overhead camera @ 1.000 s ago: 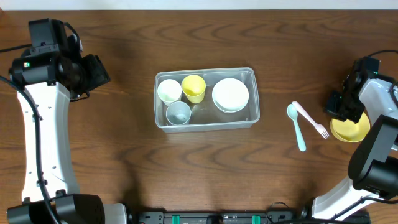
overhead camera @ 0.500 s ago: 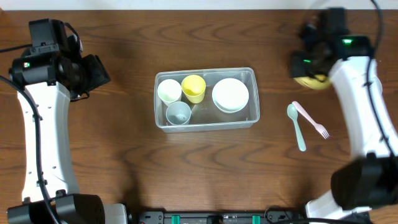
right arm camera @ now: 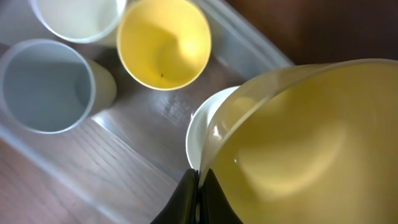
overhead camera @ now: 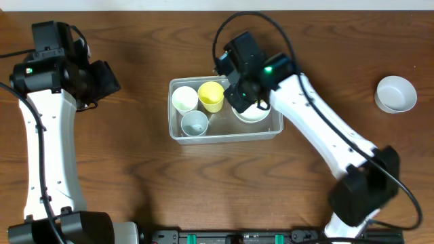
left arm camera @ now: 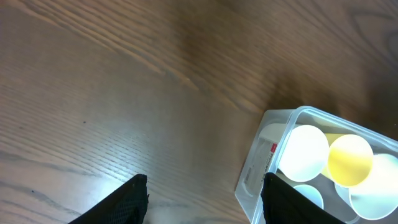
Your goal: Pack container
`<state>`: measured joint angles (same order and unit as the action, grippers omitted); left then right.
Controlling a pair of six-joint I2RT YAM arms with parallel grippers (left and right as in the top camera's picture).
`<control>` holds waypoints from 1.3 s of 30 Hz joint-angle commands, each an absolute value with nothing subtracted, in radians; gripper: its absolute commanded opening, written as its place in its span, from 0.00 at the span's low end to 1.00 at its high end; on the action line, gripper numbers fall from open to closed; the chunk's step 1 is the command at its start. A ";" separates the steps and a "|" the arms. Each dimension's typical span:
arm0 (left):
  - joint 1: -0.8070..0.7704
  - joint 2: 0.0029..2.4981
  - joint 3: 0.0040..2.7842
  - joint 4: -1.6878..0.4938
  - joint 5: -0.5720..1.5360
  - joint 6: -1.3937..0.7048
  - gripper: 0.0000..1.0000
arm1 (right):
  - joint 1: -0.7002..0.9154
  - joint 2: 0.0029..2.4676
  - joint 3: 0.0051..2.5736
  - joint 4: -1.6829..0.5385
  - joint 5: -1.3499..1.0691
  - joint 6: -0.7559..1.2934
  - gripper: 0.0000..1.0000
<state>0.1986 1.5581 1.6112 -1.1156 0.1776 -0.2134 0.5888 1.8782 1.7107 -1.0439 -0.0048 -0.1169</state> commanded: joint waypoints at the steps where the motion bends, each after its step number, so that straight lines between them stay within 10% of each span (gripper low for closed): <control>1: 0.202 1.568 1.607 -1.118 0.179 -0.220 0.60 | 0.592 1.918 1.705 -1.047 0.019 -0.128 0.01; 6: 0.202 1.568 1.607 -1.118 0.179 -0.220 0.60 | 0.587 1.932 1.705 -1.048 0.019 -0.128 0.01; 9: 0.202 1.568 1.607 -1.118 0.179 -0.219 0.60 | 0.588 1.932 1.705 -1.051 0.019 -0.129 0.36; 13: 0.202 1.568 1.607 -1.118 0.179 -0.220 0.60 | 0.587 1.932 1.705 -1.051 0.020 -0.129 0.43; 24: 0.202 1.568 1.607 -1.118 0.179 -0.220 0.60 | 0.539 1.893 1.763 -1.050 0.172 0.015 0.43; 26: 0.202 1.568 1.607 -1.118 0.179 -0.220 0.60 | 0.479 1.858 1.823 -1.069 0.187 0.060 0.45; 29: 0.202 1.568 1.607 -1.118 0.179 -0.220 0.60 | 0.353 1.814 1.912 -1.095 0.186 0.123 0.74; 39: 0.202 1.568 1.607 -1.122 0.179 -0.220 0.60 | -0.194 1.844 1.949 -1.131 0.148 0.140 0.74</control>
<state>0.1986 1.5581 1.6112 -1.1191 0.1780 -0.2134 -0.1154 1.7924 1.9694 -1.1191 0.1486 0.1154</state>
